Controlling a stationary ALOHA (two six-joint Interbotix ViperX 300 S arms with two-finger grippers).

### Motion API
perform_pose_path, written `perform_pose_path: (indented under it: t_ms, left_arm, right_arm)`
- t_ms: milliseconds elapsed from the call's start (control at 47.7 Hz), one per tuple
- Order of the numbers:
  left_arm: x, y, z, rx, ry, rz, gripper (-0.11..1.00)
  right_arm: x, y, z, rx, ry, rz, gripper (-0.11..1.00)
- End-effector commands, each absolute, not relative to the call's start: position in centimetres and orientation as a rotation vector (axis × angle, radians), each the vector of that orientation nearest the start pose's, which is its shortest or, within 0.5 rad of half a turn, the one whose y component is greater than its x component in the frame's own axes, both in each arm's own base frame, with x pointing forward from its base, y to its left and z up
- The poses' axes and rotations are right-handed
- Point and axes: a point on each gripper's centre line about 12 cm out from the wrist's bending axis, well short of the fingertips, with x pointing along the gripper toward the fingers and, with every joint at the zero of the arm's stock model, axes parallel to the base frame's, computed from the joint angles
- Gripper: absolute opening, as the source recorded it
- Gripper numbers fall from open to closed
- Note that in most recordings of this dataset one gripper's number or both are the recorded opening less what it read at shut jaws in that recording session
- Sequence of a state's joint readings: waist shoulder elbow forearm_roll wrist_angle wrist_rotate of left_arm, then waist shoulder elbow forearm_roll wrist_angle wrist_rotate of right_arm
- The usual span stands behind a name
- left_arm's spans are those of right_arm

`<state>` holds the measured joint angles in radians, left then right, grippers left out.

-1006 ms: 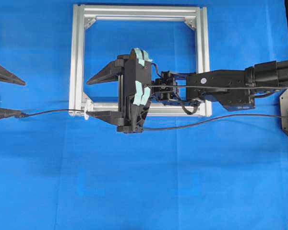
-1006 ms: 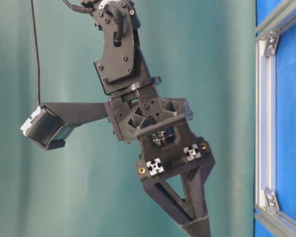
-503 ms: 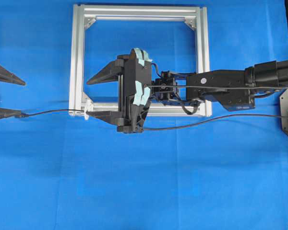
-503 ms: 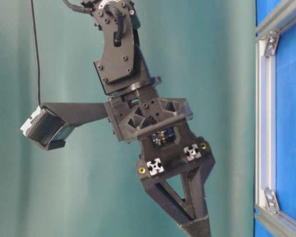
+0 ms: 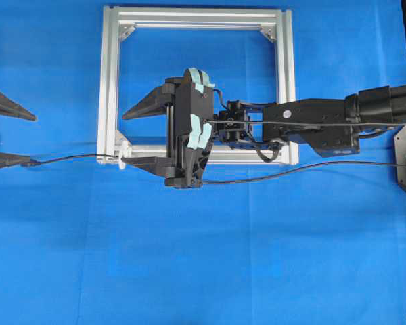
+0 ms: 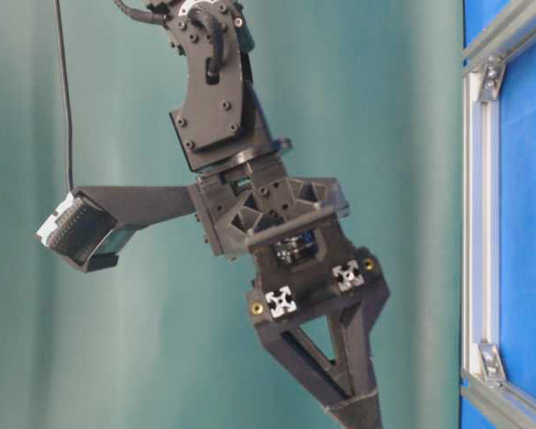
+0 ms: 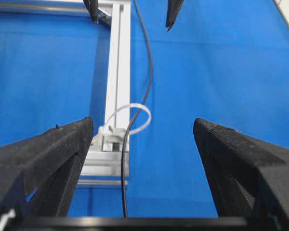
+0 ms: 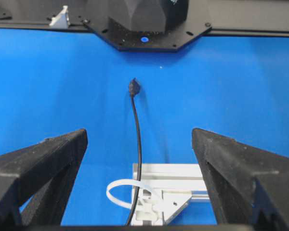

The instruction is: Insert the wire through the string loop located on the left side.

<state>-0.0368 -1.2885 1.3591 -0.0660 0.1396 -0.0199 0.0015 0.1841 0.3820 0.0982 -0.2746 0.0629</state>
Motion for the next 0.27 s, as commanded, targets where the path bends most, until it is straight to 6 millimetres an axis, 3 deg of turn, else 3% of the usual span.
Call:
perform_pose_path:
  t_ms: [0,252]
  left_arm:
    - [14.52,-0.69,22.52,-0.082,0.209,-0.04,0.8]
    - [14.51,-0.69,22.5,-0.082,0.21,-0.04,0.8]
  right_arm:
    - [47.98,-0.4,24.39,0.154,0.223,-0.047,0.96]
    - [47.98,-0.39,24.39,0.152,0.223,-0.046,0.96]
